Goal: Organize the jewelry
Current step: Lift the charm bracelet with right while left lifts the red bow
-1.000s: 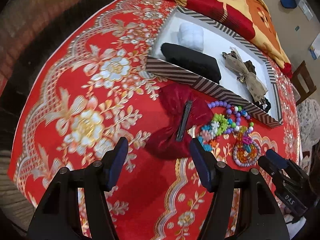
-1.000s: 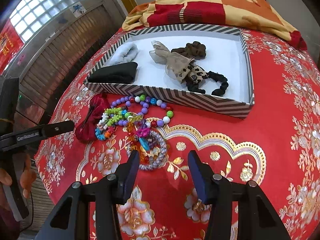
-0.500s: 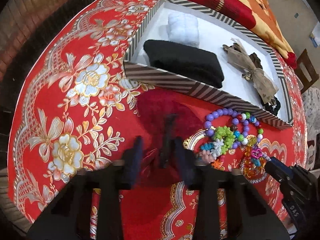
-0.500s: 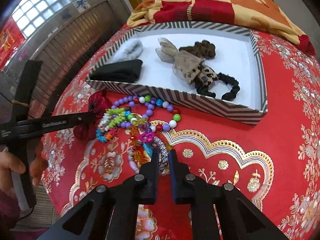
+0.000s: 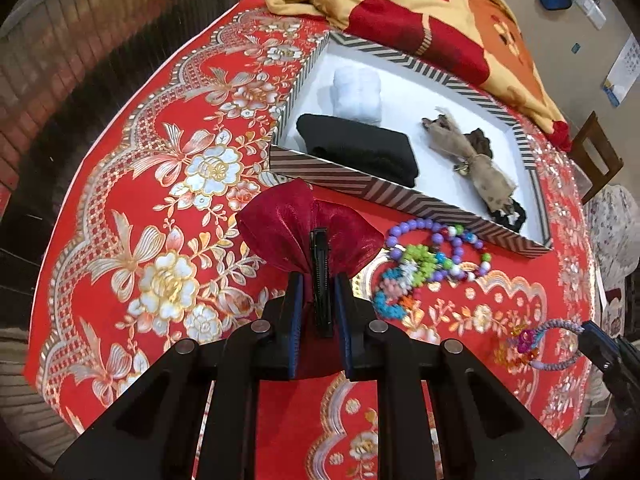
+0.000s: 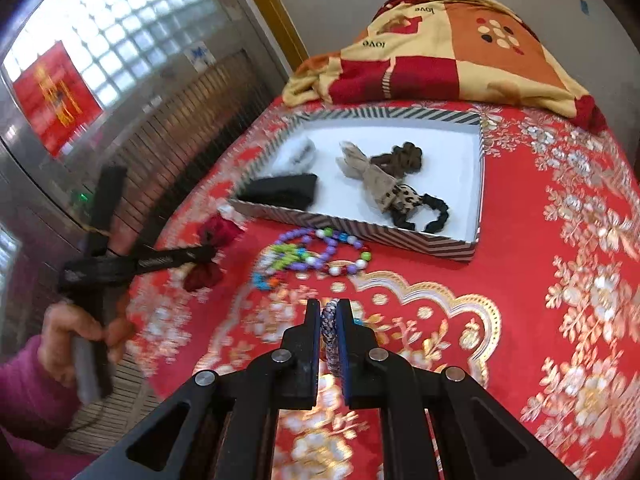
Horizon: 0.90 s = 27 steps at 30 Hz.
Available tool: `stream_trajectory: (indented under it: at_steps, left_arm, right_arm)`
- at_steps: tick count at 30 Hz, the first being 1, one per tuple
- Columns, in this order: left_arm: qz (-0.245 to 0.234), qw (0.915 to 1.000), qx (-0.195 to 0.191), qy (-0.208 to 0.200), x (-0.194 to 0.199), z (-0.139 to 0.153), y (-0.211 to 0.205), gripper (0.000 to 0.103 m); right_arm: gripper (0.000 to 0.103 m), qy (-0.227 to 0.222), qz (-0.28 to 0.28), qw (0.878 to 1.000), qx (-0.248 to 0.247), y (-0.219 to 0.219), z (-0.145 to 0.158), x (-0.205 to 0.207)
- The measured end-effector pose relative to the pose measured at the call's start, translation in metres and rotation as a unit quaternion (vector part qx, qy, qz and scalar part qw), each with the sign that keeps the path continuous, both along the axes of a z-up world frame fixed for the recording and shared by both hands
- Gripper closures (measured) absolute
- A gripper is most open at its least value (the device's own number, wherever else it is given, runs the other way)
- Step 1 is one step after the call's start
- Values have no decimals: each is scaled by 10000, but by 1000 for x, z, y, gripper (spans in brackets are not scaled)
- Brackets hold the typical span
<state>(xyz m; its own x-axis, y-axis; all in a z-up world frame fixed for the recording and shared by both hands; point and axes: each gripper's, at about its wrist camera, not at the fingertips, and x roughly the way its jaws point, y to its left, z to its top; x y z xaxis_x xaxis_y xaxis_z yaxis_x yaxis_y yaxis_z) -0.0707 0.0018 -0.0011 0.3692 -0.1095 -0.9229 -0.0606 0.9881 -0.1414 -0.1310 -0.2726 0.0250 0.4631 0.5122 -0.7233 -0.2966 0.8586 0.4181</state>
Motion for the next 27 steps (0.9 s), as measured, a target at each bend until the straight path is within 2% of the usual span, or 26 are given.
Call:
stream_trajectory:
  at_steps: [2, 3, 5, 8, 13, 14, 15, 16, 17, 19, 22, 25, 27]
  left_arm:
    - [-9, 10000, -15, -19, -5, 4, -2, 89]
    - [-3, 10000, -24, -24, -7, 5, -3, 89]
    - [-4, 10000, -31, -35, -12, 6, -5, 89]
    - [-21, 10000, -8, -48, -18, 7, -8, 89]
    - [-32, 10000, 49, -35, -24, 6, -10, 89]
    - [-25, 10000, 62, -40, -24, 6, -10, 89]
    - [-17, 10000, 69, -38, -24, 6, -10, 89]
    - [-10, 10000, 64, -22, -24, 5, -10, 88]
    - [-7, 10000, 56, -9, -24, 4, -10, 89]
    - [-9, 10000, 51, 4, -23, 3, -12, 89]
    - [-24, 10000, 35, 20, -23, 2, -13, 89]
    - [-15, 10000, 39, 16, -23, 2, -13, 89]
    - [7, 10000, 52, 19, -23, 2, -12, 89]
  right_arm:
    - [96, 19, -53, 9989, 464, -11, 4, -6]
    - [96, 24, -128, 9988, 466, -16, 3, -7]
    - [96, 102, -290, 9994, 173, -21, -5, -8]
    - [96, 356, -430, 9984, 72, -31, -26, -8]
    - [94, 577, -638, 9947, -567, -32, -46, -5]
    - [92, 525, -514, 9957, -562, -30, -45, -7]
    - [83, 448, -326, 9971, -527, -26, -42, -9]
    - [69, 378, -128, 9977, -546, -19, -39, -11]
    - [63, 351, -2, 9977, -580, -14, -39, -14]
    - [62, 382, 262, 9966, -686, 1, -44, -17]
    - [62, 565, 185, 9949, -810, 8, -60, -14]
    - [62, 773, -106, 9963, -367, -1, -74, -4]
    - [63, 767, -196, 9964, -297, -4, -76, 1]
